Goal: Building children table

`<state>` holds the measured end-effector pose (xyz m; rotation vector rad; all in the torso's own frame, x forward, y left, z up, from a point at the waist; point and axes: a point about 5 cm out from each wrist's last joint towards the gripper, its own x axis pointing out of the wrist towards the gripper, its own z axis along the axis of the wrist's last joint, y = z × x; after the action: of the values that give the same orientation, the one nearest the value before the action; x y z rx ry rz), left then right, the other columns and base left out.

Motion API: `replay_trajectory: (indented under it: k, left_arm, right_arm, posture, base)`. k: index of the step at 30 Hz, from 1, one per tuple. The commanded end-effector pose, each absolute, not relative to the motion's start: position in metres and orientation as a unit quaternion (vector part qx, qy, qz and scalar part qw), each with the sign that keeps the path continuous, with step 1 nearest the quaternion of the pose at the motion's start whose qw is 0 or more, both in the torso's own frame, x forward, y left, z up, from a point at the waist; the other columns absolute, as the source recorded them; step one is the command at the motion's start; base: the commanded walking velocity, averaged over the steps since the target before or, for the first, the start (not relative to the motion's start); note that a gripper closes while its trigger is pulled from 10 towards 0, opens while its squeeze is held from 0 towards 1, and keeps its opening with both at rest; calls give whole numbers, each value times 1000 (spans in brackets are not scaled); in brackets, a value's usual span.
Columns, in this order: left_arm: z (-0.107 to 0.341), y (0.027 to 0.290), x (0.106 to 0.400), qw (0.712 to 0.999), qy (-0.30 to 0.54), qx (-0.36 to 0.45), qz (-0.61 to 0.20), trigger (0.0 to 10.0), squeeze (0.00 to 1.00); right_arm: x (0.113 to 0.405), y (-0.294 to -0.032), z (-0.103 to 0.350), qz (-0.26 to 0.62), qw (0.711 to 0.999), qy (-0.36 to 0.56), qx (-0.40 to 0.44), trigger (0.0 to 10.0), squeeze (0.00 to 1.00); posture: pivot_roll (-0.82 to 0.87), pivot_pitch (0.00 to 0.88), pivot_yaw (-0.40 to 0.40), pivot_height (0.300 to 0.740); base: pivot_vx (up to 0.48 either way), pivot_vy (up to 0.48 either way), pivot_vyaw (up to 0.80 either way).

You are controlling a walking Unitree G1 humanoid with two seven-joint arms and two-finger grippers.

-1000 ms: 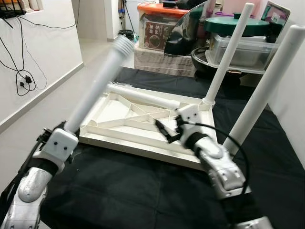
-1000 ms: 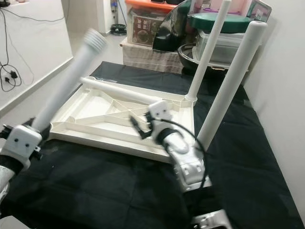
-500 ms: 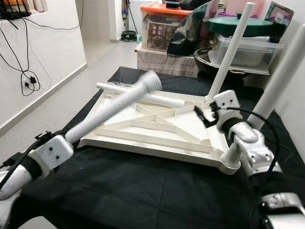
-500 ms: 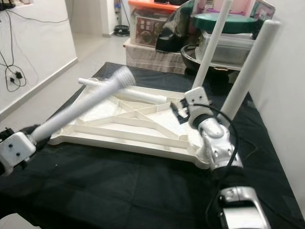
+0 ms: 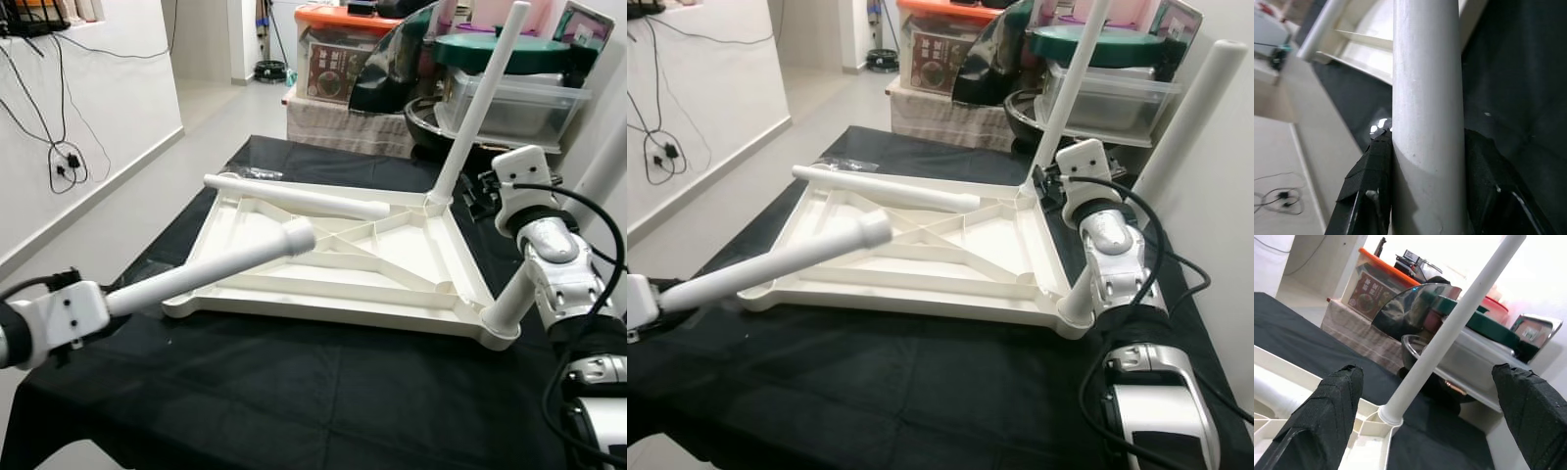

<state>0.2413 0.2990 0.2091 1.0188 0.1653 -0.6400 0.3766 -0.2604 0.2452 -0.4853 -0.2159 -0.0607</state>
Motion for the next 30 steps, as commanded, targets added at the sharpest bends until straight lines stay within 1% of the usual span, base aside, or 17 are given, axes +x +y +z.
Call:
replay_trajectory:
  k: [1,3,5,6,7,8,9,10,11,13,15,16,22,25,26,29,30]
  left_arm:
    - [211,300,243,811,83,481,-322,10000,0]
    - [212,301,244,810,84,480,-325,10000,0]
    - [212,301,244,810,84,480,-325,10000,0]
    - [213,303,246,812,83,479,-322,10000,0]
    - [217,304,250,819,68,478,-309,10000,0]
    - [217,304,250,819,68,478,-309,10000,0]
    - [228,306,258,840,24,479,-254,10000,0]
    - [236,311,263,858,-1,474,-200,10000,0]
    - [236,311,263,858,-1,474,-200,10000,0]
    - [244,323,264,881,-33,460,-107,10000,0]
    - [244,323,264,881,-33,460,-107,10000,0]
    - [242,330,255,893,-43,444,-57,10000,0]
    - [239,330,248,900,-48,431,-38,10000,0]
    - [225,319,236,919,-61,389,-25,10000,0]
    - [225,319,236,919,-61,389,-25,10000,0]
    - [217,305,235,924,-69,373,-46,10000,0]
    - [217,305,235,924,-69,373,-46,10000,0]
  right_arm:
    - [376,-245,230,-3,969,-102,-226,10000,0]
    - [376,-236,224,13,971,-102,-218,10000,0]
    - [376,-236,224,13,971,-102,-218,10000,0]
    - [375,-219,216,50,974,-98,-199,10000,0]
    - [370,-190,201,127,968,-87,-196,10000,0]
    - [370,-190,201,127,968,-87,-196,10000,0]
    - [351,-144,173,267,941,-68,-199,10000,0]
    - [341,-128,162,328,923,-53,-196,10000,0]
    - [341,-128,162,328,923,-53,-196,10000,0]
    - [326,-112,152,405,895,-34,-186,10000,0]
    - [326,-112,152,405,895,-34,-186,10000,0]
    - [326,-111,149,436,880,-17,-189,10000,0]
    - [329,-113,151,446,873,-13,-197,10000,0]
    - [342,-98,163,483,848,-18,-219,10000,0]
    - [342,-98,163,483,848,-18,-219,10000,0]
    - [336,-83,161,549,805,7,-225,10000,0]
    - [336,-83,161,549,805,7,-225,10000,0]
  posture:
    - [44,0,-54,740]
    - [44,0,-54,740]
    - [44,0,-54,740]
    - [38,0,-48,740]
    - [30,0,-38,740]
    - [30,0,-38,740]
    - [29,0,-34,740]
    - [32,0,-38,740]
    - [32,0,-38,740]
    - [36,0,-40,740]
    - [36,0,-40,740]
    - [47,0,-63,740]
    - [55,0,-73,740]
    - [83,0,-103,740]
    - [83,0,-103,740]
    - [88,0,-105,740]
    - [88,0,-105,740]
  base:
    - [0,0,0]
    - [0,0,0]
    - [0,0,0]
    - [0,0,0]
    - [0,0,0]
    - [0,0,0]
    - [0,0,0]
    - [0,0,0]
    - [0,0,0]
    - [0,0,0]
    - [0,0,0]
    - [0,0,0]
    - [0,0,0]
    - [0,0,0]
    - [0,0,0]
    - [0,0,0]
    - [0,0,0]
